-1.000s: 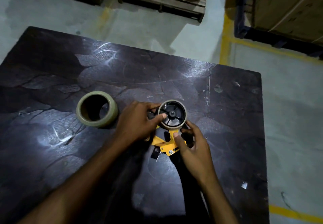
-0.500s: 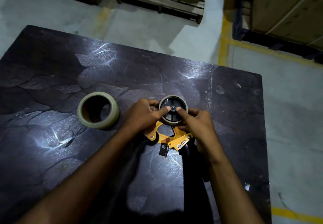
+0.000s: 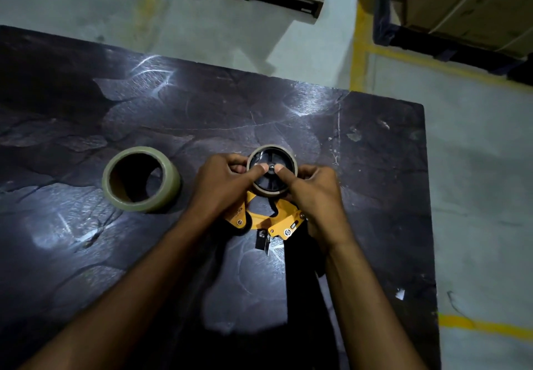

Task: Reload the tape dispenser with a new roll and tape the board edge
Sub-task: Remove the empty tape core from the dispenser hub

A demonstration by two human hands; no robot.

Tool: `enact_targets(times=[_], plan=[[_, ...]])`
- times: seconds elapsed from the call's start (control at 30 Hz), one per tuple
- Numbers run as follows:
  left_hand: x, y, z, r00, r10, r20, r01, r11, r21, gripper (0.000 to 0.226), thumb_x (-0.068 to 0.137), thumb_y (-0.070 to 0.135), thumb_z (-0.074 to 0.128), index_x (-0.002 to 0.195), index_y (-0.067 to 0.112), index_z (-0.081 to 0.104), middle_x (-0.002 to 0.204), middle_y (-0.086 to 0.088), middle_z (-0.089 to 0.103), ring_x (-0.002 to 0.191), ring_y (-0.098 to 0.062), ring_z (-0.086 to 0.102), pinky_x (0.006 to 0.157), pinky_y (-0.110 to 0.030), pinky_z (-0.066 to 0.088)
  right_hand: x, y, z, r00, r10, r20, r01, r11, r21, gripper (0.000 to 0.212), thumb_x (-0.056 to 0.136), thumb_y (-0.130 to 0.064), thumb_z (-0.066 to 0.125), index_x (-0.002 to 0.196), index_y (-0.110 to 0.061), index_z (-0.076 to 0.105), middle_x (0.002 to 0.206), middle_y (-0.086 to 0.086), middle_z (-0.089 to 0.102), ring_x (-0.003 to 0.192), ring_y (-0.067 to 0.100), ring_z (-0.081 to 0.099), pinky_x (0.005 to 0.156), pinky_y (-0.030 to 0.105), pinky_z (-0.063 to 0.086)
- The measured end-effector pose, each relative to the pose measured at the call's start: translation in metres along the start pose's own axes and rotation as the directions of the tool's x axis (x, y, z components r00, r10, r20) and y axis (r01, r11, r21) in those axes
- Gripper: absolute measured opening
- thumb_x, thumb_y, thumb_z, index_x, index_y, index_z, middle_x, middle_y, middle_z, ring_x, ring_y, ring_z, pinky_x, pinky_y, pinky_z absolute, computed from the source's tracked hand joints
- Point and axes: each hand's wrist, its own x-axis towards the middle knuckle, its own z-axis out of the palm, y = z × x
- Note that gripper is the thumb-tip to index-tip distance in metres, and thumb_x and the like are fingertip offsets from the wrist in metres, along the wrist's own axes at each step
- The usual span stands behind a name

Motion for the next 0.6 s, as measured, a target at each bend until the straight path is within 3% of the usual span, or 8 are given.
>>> enact_targets(times=[0.07,0.17,0.27,0.37,0.6], plan=[[-0.001,0.002,0.002,0.999,-0.012,-0.033,0.012,1.0,-0.003,0.027,0.081,0.046,0.085,0.091,0.02,0.082,0.079,-0.001,0.081,0.079,-0.017,0.08,0.087,-0.053,0.065,0.0,-0.001,0.001,1.0,0.013,-0.018,-0.013,1.0,0.018,0.039,0.064,-0.047,0.086,0.074,-0.01,0.078,0.072,0.008,0.082,0.072,0.028,0.081,0.075,0.06,0.066],[-0.004,0.006,0.003,0.997,-0.025,-0.075,0.025,1.0,-0.008,0.039,0.07,0.054,0.082,0.092,0.022,0.08,0.08,0.0,0.08,0.079,-0.019,0.08,0.084,-0.054,0.066,-0.002,-0.003,0.002,0.997,0.044,-0.069,-0.04,0.998,0.057,0.05,0.052,-0.052,0.086,0.08,-0.013,0.074,0.079,0.01,0.082,0.074,0.03,0.081,0.073,0.058,0.066],[-0.006,0.007,0.005,0.996,-0.019,-0.09,0.017,1.0,-0.023,0.043,0.067,0.056,0.08,0.096,0.024,0.078,0.084,0.001,0.081,0.081,-0.018,0.081,0.082,-0.054,0.066,-0.004,-0.002,0.004,0.995,0.034,-0.096,-0.027,0.997,0.079,0.038,0.063,-0.041,0.088,0.084,-0.016,0.069,0.086,0.015,0.08,0.076,0.031,0.081,0.071,0.058,0.066],[-0.006,0.009,0.007,0.995,-0.021,-0.098,0.019,1.0,-0.017,0.045,0.067,0.056,0.078,0.1,0.025,0.075,0.09,0.002,0.081,0.085,-0.017,0.08,0.085,-0.052,0.066,-0.003,0.0,0.008,0.993,0.04,-0.11,-0.028,0.994,0.105,0.05,0.052,-0.05,0.085,0.087,-0.021,0.066,0.089,0.012,0.08,0.08,0.031,0.08,0.072,0.057,0.066],[-0.011,0.008,0.007,0.985,0.018,-0.169,-0.011,0.999,0.043,0.03,0.081,0.04,0.082,0.103,0.024,0.071,0.093,0.005,0.077,0.087,-0.014,0.075,0.085,-0.046,0.064,0.0,0.004,0.014,0.995,0.044,-0.093,-0.029,0.987,0.156,0.05,0.05,-0.044,0.087,0.092,-0.027,0.066,0.096,0.014,0.079,0.084,0.033,0.081,0.072,0.059,0.066]])
